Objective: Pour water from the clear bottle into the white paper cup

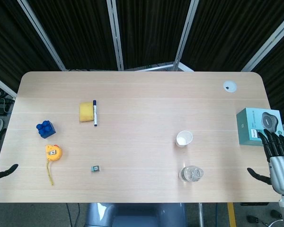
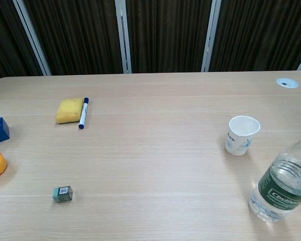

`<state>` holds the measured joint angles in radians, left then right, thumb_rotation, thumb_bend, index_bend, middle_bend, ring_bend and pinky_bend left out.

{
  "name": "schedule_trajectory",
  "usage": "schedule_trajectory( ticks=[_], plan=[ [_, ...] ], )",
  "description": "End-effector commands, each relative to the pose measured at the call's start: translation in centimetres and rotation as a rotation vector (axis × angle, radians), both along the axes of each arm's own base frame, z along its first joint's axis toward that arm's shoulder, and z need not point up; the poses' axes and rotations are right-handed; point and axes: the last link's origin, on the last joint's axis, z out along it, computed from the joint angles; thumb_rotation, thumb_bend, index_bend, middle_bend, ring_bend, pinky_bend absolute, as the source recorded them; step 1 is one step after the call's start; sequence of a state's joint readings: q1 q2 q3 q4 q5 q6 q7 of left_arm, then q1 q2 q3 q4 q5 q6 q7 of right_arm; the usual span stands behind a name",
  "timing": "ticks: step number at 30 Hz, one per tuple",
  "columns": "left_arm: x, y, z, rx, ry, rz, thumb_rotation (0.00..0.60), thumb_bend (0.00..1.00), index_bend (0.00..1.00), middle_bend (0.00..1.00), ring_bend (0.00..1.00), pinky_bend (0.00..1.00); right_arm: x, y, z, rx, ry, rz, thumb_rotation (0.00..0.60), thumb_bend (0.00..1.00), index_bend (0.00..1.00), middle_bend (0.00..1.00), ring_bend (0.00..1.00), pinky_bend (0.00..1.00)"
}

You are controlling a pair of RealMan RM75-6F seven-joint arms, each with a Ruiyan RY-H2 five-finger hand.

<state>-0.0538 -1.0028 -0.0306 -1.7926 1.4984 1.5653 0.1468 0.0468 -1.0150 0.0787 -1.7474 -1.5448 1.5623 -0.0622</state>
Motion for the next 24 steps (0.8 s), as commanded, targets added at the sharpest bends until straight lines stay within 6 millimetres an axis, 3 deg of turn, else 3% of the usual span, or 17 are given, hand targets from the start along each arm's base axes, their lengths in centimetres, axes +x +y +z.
schedule_trajectory(
  ticks=[1,10,17,24],
  plan=[
    [-0.1,-0.1,0.0,0.000,-0.004,0.008,0.600,0.00,0.00,0.00,0.00,0.00,0.0,-0.1,-0.1,0.006,0.001,0.001,0.600,0.00,0.00,0.00,0.00,0.00],
    [0.0,0.0,0.1,-0.007,-0.018,0.003,0.600,0.00,0.00,0.00,0.00,0.00,-0.7,-0.3,-0.6,0.085,-0.029,-0.036,0.600,0.00,0.00,0.00,0.00,0.00],
    [0.3,0.4,0.0,-0.028,-0.031,-0.002,0.600,0.00,0.00,0.00,0.00,0.00,-4.8,-1.3,-2.5,0.441,-0.310,-0.118,0.600,0.00,0.00,0.00,0.00,0.00],
    [0.5,0.4,-0.5,-0.035,-0.015,0.004,0.600,0.00,0.00,0.00,0.00,0.00,-8.0,-1.5,-5.0,0.627,-0.391,-0.095,0.600,0.00,0.00,0.01,0.00,0.00]
  ],
)
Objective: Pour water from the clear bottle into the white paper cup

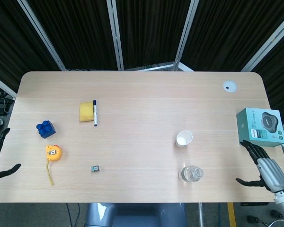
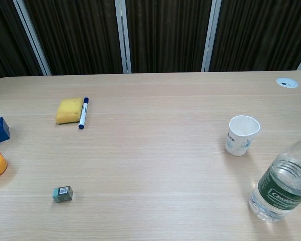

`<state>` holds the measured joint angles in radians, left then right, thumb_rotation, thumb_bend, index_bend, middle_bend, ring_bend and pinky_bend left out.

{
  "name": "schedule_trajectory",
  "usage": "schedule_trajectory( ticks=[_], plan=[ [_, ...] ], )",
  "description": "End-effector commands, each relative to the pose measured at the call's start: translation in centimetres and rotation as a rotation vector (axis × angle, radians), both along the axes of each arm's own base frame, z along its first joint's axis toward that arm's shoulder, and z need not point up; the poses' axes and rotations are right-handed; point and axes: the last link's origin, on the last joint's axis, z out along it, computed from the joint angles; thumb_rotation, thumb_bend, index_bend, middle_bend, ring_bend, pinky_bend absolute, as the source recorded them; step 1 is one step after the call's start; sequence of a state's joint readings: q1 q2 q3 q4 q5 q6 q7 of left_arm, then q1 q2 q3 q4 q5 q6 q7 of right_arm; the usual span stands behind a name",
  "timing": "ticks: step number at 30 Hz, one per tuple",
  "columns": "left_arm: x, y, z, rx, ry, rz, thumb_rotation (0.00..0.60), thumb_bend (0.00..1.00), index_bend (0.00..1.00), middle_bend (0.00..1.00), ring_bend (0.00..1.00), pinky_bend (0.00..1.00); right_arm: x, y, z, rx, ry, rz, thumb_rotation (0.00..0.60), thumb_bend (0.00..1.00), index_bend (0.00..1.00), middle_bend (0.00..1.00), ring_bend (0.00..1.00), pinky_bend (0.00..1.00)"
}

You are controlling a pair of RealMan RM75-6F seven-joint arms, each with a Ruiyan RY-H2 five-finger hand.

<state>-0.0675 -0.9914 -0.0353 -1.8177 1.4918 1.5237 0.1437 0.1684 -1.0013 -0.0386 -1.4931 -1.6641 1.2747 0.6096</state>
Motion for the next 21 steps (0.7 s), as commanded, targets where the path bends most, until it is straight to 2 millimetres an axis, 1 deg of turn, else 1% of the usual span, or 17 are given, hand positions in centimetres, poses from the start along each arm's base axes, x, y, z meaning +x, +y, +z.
schedule_trajectory(
  ticks=[1,4,5,7,10,13,16,21],
  plan=[
    [0.2,-0.1,-0.2,-0.002,0.005,0.002,0.600,0.00,0.00,0.00,0.00,0.00,-3.4,-0.1,-2.9,0.246,-0.066,0.006,0.600,0.00,0.00,0.01,0.00,0.00],
    [0.3,-0.1,-0.6,-0.008,0.009,0.004,0.600,0.00,0.00,0.00,0.00,0.00,-3.6,-0.1,-4.3,0.316,-0.125,0.009,0.600,0.00,0.00,0.04,0.00,0.00],
    [0.3,0.0,-0.7,-0.010,0.013,0.006,0.600,0.00,0.00,0.00,0.00,0.00,-3.5,-0.2,-5.1,0.344,-0.158,0.017,0.600,0.00,0.00,0.05,0.00,0.00],
    [0.3,0.1,-0.9,-0.014,0.018,0.010,0.600,0.00,0.00,0.00,0.00,0.00,-3.2,-0.6,-5.9,0.363,-0.192,0.036,0.600,0.00,0.02,0.07,0.00,0.00],
    [0.2,0.3,-1.3,-0.023,0.029,0.023,0.600,0.00,0.00,0.00,0.00,0.00,-2.8,-1.3,-7.4,0.376,-0.210,0.085,0.600,0.00,0.05,0.11,0.00,0.00],
    [0.0,0.5,-1.6,-0.029,0.037,0.036,0.600,0.00,0.00,0.00,0.00,0.00,-2.2,-1.8,-8.5,0.378,-0.228,0.119,0.600,0.00,0.05,0.12,0.02,0.00],
    [-0.3,0.9,-1.7,-0.029,0.046,0.051,0.600,0.00,0.00,0.00,0.00,0.00,-1.4,-2.5,-10.0,0.381,-0.266,0.145,0.600,0.00,0.05,0.13,0.03,0.00],
    [-0.5,1.1,-2.3,-0.055,0.038,0.072,0.600,0.00,0.00,0.00,0.00,0.00,-0.6,-3.6,-11.7,0.365,-0.289,0.175,0.600,0.00,0.05,0.15,0.06,0.00]
  ],
)
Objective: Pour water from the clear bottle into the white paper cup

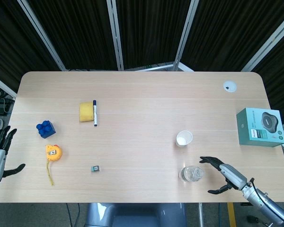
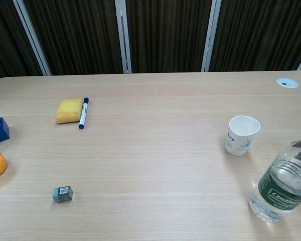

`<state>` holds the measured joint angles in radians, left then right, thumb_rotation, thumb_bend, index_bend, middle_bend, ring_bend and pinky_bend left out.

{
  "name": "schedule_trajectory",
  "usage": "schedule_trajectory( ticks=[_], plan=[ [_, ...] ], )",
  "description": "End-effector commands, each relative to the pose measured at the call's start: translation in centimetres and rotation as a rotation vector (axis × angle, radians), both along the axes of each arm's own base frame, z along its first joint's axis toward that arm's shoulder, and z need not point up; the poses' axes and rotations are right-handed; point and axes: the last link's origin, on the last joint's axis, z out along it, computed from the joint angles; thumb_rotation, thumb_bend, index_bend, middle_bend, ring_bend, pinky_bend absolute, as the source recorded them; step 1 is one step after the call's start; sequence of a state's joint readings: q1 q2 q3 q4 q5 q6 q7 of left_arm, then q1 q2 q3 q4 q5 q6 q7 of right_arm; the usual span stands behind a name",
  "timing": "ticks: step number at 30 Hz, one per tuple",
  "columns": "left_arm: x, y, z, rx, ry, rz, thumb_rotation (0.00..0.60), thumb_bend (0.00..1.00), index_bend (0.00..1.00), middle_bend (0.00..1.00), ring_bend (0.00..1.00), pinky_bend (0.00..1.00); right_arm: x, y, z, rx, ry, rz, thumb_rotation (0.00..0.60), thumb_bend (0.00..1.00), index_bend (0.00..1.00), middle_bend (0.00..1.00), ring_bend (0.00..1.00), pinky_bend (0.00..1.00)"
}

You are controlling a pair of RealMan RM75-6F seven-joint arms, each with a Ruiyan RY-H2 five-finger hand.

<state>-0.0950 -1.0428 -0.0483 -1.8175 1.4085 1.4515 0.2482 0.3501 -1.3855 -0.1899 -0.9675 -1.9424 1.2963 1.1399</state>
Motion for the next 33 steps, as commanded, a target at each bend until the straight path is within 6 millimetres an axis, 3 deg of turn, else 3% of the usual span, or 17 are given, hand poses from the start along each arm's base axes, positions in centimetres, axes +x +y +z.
schedule_trajectory(
  ticks=[1,13,33],
  plan=[
    [0.0,0.2,-0.3,-0.018,-0.003,0.006,0.600,0.00,0.00,0.00,0.00,0.00,0.6,-1.0,-1.3,-0.018,-0.021,0.019,0.600,0.00,0.05,0.15,0.06,0.00],
    [-0.5,0.6,-0.7,-0.034,0.015,0.032,0.600,0.00,0.00,0.00,0.00,0.00,2.3,-2.4,-3.6,-0.014,-0.079,0.014,0.600,0.00,0.05,0.15,0.06,0.00],
    [-0.9,0.9,-1.1,-0.061,0.011,0.058,0.600,0.00,0.00,0.00,0.00,0.00,4.6,-2.2,-6.6,0.034,-0.135,0.030,0.600,0.00,0.11,0.19,0.10,0.00]
  ],
)
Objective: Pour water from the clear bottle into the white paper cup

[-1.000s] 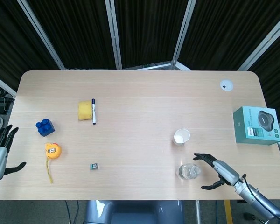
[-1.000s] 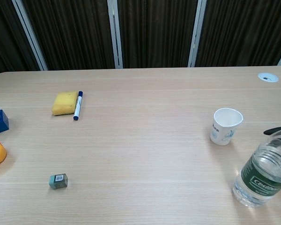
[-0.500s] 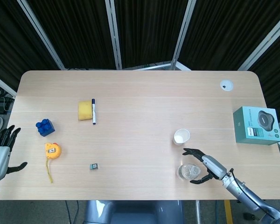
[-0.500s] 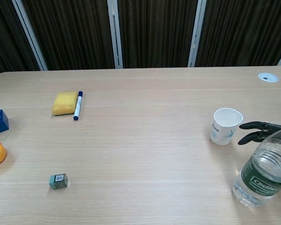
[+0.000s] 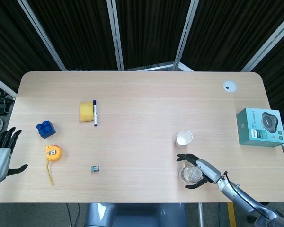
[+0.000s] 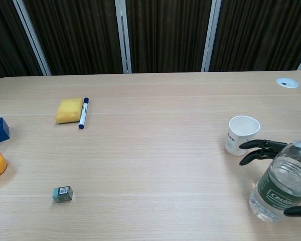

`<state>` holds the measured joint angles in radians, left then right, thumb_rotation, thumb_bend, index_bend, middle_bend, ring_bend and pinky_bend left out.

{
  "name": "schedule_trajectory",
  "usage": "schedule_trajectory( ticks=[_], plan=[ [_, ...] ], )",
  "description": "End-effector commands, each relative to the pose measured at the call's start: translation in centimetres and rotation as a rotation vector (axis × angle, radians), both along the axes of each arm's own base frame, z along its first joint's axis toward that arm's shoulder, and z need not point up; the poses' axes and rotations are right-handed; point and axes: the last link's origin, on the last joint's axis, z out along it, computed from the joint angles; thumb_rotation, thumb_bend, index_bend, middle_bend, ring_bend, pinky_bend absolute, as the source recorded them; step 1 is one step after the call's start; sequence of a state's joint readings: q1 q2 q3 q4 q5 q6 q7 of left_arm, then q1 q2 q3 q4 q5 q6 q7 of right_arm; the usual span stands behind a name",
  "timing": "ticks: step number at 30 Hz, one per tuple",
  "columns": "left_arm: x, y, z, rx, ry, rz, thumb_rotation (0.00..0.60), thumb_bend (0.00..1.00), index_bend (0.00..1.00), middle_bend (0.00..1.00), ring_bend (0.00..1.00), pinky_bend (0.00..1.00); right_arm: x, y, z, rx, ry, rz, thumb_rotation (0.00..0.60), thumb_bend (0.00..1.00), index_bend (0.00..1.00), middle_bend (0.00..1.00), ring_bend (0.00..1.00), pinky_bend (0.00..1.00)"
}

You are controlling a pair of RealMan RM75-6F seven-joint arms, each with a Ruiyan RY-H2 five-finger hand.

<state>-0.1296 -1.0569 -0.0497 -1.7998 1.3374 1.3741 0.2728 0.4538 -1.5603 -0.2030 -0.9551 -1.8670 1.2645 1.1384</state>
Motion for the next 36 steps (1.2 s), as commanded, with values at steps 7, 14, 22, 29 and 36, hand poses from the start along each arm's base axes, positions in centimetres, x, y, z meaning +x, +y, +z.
schedule_trajectory(
  ticks=[7,14,22,29,36],
  plan=[
    [0.1,0.0,-0.1,-0.010,-0.003,0.008,0.600,0.00,0.00,0.00,0.00,0.00,0.3,0.5,-1.3,-0.002,-0.016,-0.008,0.600,0.00,0.18,0.24,0.14,0.05],
    [0.1,0.0,-0.1,-0.012,-0.004,0.010,0.600,0.00,0.00,0.00,0.00,0.00,0.7,0.3,-1.5,-0.040,-0.069,-0.040,0.600,0.23,0.42,0.47,0.39,0.35],
    [0.1,0.0,-0.1,-0.013,-0.011,0.013,0.600,0.00,0.00,0.00,0.00,0.00,0.8,0.3,-1.0,-0.069,-0.087,-0.028,0.600,0.40,0.48,0.53,0.45,0.42],
    [0.2,0.1,0.1,-0.012,-0.019,0.008,0.600,0.00,0.00,0.00,0.00,0.00,0.8,-0.9,2.1,-0.161,-0.103,-0.033,0.600,0.47,0.48,0.53,0.45,0.43],
    [0.4,0.0,0.4,-0.011,-0.033,-0.002,0.600,0.00,0.00,0.00,0.00,0.00,-1.1,-4.0,6.9,-0.357,0.054,-0.118,0.600,0.51,0.49,0.54,0.45,0.43]
  ],
)
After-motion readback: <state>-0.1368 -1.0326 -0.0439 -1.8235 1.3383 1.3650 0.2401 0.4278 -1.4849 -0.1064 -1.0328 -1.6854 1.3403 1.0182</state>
